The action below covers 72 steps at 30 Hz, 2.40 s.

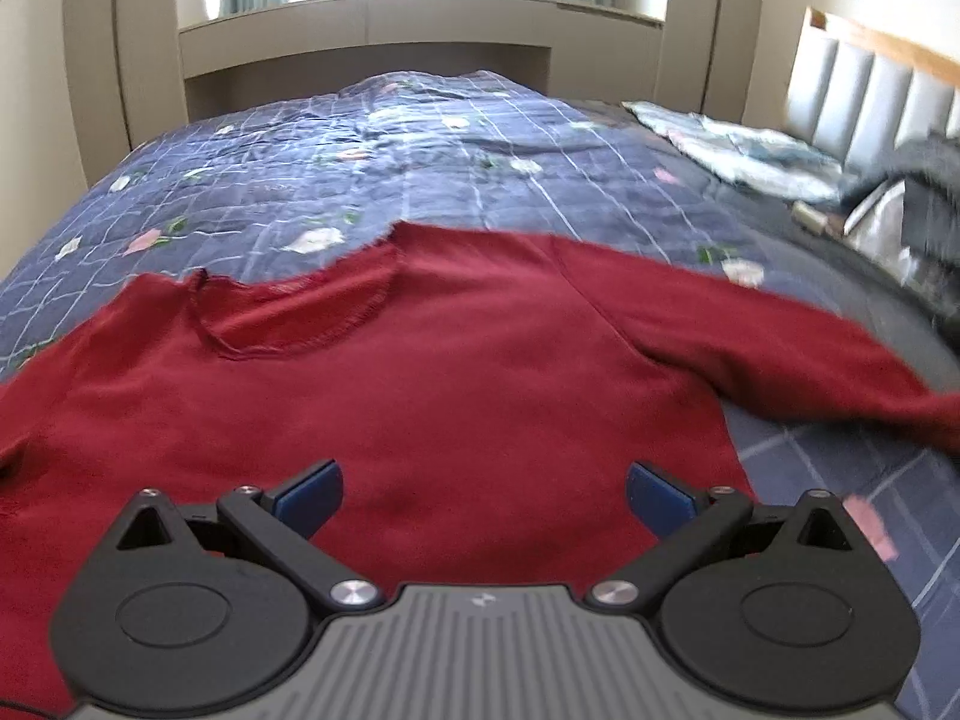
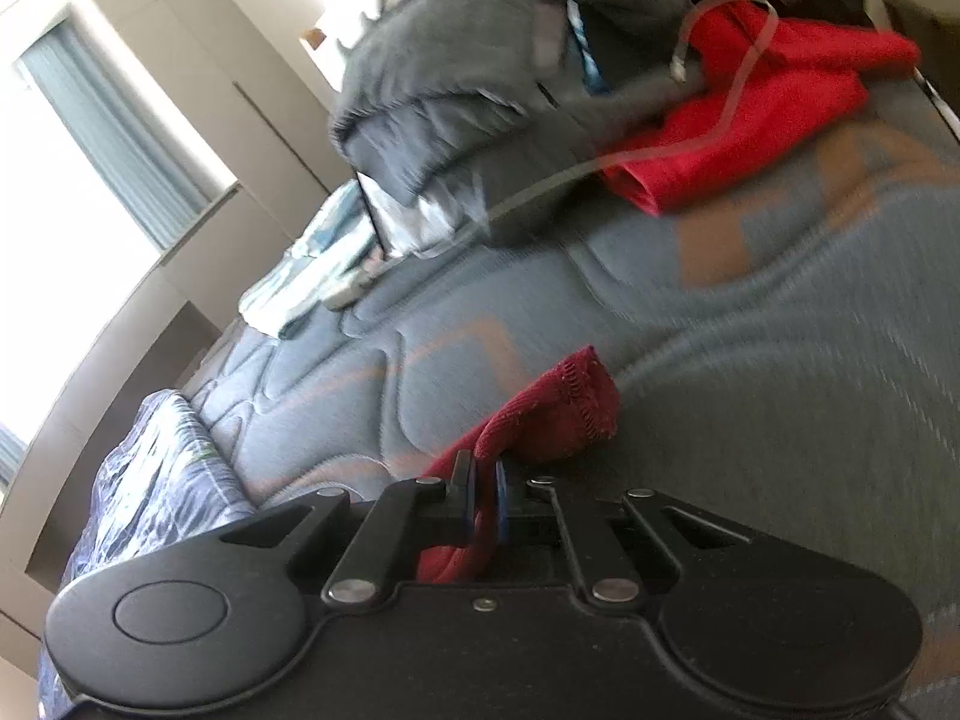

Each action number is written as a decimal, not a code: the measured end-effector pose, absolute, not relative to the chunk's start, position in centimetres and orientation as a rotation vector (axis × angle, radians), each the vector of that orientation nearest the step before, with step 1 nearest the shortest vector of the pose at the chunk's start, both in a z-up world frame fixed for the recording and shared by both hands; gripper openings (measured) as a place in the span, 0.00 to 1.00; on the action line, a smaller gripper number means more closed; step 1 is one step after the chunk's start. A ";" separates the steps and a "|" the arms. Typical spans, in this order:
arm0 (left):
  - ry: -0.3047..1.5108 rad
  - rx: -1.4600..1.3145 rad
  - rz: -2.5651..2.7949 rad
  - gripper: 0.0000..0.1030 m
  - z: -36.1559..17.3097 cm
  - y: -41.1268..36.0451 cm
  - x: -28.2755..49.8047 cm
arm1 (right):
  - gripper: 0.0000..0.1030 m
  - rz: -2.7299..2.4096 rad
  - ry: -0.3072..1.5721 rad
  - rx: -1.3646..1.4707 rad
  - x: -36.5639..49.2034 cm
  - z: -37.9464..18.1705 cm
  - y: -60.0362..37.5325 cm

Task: Fold small clothes
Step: 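Lift the sleeve and lay it across the sweater body with the right gripper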

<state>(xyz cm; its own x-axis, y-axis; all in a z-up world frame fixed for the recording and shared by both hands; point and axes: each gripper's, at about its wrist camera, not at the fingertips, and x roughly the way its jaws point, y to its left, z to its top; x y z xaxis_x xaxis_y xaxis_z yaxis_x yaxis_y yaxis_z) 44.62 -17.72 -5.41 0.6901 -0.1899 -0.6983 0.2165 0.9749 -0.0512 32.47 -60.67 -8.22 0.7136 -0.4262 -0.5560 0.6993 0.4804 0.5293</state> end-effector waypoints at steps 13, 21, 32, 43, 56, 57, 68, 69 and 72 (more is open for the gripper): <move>0.683 -0.088 -0.108 1.00 0.5 -7.4 44.7 | 0.05 -0.357 0.288 0.369 42.0 3.7 -51.2; 0.627 -0.199 0.043 1.00 1.7 1.2 43.8 | 0.05 0.087 0.282 -0.066 48.4 6.7 -32.9; 0.641 -0.273 0.195 1.00 -0.6 9.6 42.4 | 0.04 0.480 0.446 -0.377 47.9 -2.3 -11.8; 0.636 -0.348 0.119 1.00 -3.5 9.6 44.5 | 0.40 0.575 0.486 -0.506 44.9 -7.3 -8.9; 0.614 -0.184 0.119 1.00 -7.2 1.4 49.8 | 0.96 0.143 0.474 -0.549 39.9 -6.6 -22.9; 0.611 -0.150 0.152 1.00 -7.6 1.0 49.8 | 0.97 0.095 0.484 -0.566 39.7 -7.0 -23.9; 0.612 -0.079 0.287 1.00 -10.4 0.9 49.4 | 0.99 -0.237 0.412 -0.572 42.0 -9.8 -28.0; 0.614 -0.070 0.290 1.00 -10.4 0.7 49.5 | 0.99 -0.270 0.381 -0.573 42.4 -9.8 -28.1; 0.614 -0.077 0.286 1.00 -10.5 0.7 49.5 | 0.99 -0.331 0.353 -0.543 43.2 -9.4 -29.1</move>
<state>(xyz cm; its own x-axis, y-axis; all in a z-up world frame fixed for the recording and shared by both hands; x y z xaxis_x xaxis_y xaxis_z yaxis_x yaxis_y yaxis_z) 49.46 0.73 -10.51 0.7792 0.2421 -0.5781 -0.2874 0.9577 0.0137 43.19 -29.07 -9.41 0.8879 -0.3946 -0.2365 0.2112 0.8063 -0.5526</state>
